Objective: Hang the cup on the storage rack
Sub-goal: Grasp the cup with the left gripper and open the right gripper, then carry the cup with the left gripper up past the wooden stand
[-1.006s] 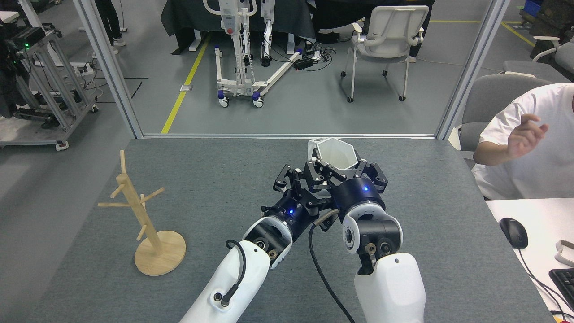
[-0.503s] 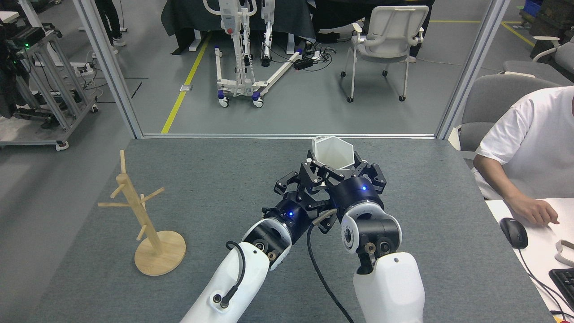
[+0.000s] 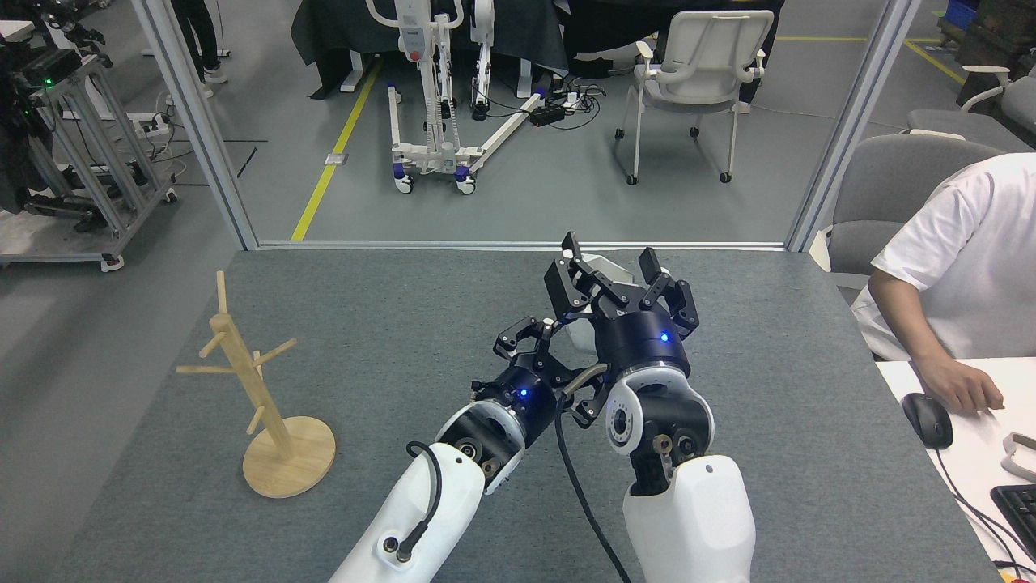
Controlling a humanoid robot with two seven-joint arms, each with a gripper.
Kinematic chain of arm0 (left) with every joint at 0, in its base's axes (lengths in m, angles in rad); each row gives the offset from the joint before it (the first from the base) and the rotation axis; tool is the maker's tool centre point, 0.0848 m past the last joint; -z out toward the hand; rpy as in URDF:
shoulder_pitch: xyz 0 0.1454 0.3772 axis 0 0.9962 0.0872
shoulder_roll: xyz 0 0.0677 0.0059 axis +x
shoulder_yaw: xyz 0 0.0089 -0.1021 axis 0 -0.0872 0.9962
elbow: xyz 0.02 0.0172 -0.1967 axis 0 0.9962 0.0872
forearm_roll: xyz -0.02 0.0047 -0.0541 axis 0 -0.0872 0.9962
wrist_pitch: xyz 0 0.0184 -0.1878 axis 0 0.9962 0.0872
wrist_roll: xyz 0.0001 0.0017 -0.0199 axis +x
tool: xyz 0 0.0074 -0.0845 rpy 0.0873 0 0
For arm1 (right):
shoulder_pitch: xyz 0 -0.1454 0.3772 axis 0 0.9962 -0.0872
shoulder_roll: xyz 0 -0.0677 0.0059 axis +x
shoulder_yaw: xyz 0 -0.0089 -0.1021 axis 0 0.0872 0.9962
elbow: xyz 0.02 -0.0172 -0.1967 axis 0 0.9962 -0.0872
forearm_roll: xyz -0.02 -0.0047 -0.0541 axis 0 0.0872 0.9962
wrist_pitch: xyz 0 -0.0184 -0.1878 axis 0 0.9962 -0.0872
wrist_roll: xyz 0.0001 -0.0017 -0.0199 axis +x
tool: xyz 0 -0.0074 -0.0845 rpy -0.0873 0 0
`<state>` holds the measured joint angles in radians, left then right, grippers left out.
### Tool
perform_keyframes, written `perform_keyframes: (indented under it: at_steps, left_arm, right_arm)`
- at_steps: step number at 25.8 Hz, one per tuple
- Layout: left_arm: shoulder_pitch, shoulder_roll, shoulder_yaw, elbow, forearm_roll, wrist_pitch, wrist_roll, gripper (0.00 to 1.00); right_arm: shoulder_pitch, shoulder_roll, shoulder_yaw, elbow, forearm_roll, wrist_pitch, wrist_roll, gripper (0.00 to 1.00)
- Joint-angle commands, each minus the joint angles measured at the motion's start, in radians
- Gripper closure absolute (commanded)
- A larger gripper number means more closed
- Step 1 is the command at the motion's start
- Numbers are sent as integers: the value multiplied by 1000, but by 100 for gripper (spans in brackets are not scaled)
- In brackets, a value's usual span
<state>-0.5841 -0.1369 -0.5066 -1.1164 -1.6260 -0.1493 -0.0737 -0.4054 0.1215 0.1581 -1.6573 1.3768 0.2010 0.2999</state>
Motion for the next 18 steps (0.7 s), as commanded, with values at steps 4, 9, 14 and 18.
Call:
perform_keyframes:
  at_steps: [4,9,14,18]
  left_arm:
    - [9,0,-1,7,0,0,0,100]
    - [35,-1,-1,7,0,-1,2,100]
    - [69,-1,-1,3,0,0,12,100]
    - [105,2,-1,-28,0,-1,23,100]
  right_arm:
    - [-3,0,-35,7,-55,24,-206,1]
    - [-4,0,-173,31,-91,44,-292,2]
    - [0,-25,-367,134,-97,63,-298,2]
    - [10,-186,-404,260,-96,48,-288,1]
